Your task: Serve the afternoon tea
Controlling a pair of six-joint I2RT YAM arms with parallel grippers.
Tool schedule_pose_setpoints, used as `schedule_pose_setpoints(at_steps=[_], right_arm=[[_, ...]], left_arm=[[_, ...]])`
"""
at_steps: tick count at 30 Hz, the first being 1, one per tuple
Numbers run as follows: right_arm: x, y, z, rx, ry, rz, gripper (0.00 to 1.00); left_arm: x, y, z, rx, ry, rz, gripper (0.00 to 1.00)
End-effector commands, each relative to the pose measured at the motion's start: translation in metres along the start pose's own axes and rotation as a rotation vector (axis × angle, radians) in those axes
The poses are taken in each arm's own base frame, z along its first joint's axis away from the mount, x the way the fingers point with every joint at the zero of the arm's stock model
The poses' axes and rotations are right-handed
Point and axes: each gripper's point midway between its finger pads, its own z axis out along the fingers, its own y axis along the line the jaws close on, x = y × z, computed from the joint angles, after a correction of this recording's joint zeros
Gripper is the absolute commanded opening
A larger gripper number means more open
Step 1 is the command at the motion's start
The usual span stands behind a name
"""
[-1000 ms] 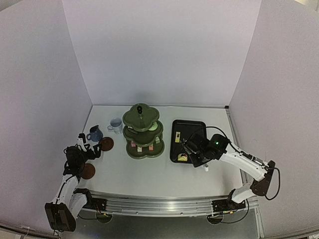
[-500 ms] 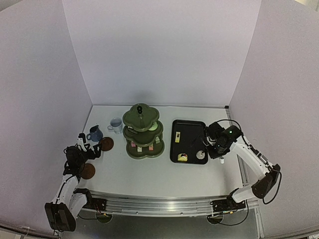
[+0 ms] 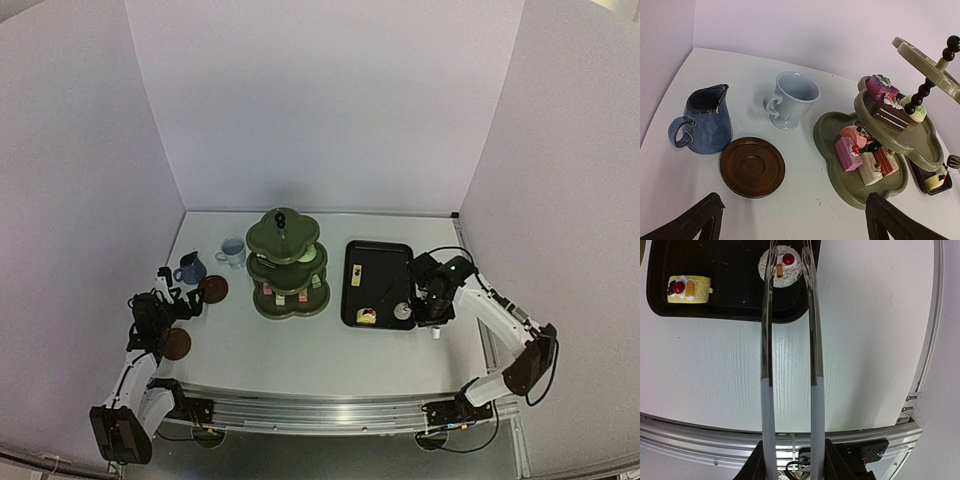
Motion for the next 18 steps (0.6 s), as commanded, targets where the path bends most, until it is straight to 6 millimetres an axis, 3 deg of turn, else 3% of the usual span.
schedule_pose_setpoints(at_steps=[1,18], right_arm=[[0.018,-0.007,0.001,0.027,0.068,0.041,0.31],[0.016,0.003,0.022,0.005,0.092,0.024,0.30]], left_arm=[[-0.010,-0.003,-0.001,0.017,-0.035,0.002,1.00],[-0.009,-0.002,0.000,0.013,-0.029,0.002,1.00]])
